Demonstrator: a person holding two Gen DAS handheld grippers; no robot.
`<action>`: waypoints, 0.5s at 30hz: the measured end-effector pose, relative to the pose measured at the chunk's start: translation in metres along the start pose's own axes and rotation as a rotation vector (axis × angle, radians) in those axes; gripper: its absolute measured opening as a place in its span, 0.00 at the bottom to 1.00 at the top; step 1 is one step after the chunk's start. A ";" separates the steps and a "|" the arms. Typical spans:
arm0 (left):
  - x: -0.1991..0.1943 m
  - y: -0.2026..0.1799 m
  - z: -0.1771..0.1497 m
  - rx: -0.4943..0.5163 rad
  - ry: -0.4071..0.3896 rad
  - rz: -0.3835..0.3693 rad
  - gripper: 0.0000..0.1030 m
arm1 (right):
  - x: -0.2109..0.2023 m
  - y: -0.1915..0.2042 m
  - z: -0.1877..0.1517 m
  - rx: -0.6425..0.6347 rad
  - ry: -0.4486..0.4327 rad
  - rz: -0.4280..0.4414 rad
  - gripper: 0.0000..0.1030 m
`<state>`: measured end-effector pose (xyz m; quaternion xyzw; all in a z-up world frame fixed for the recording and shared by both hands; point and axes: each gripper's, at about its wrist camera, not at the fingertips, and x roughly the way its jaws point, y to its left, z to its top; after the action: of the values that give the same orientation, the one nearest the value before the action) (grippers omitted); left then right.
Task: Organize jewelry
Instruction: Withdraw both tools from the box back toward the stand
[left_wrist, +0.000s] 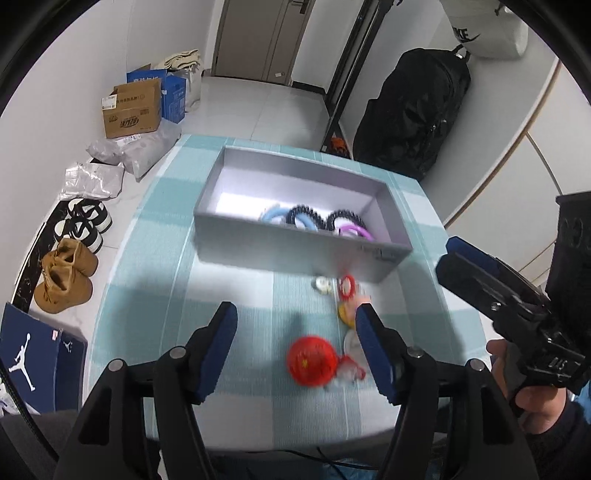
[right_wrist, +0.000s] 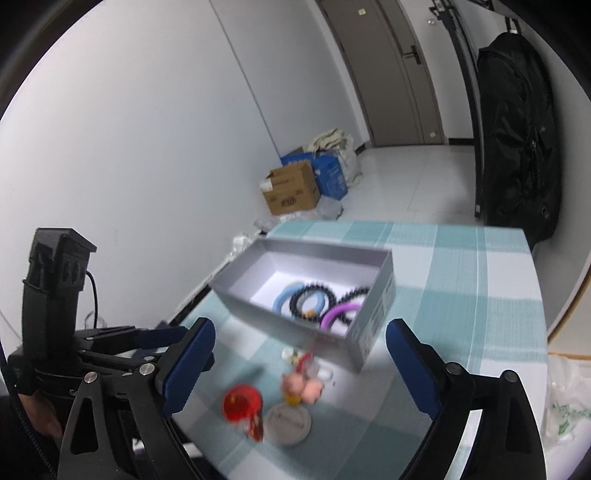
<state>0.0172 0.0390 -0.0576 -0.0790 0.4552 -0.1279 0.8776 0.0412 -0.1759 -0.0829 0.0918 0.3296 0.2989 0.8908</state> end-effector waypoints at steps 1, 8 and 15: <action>-0.003 0.000 -0.002 0.008 -0.010 -0.004 0.60 | 0.000 0.001 -0.003 -0.003 0.012 -0.002 0.92; -0.008 0.011 -0.006 -0.054 -0.027 0.035 0.61 | 0.003 0.022 -0.025 -0.090 0.107 -0.014 0.92; -0.010 0.014 -0.013 -0.069 -0.025 0.057 0.66 | 0.014 0.036 -0.044 -0.154 0.208 0.036 0.92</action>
<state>0.0032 0.0552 -0.0613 -0.0976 0.4504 -0.0861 0.8833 0.0045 -0.1400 -0.1116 -0.0022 0.3947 0.3471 0.8507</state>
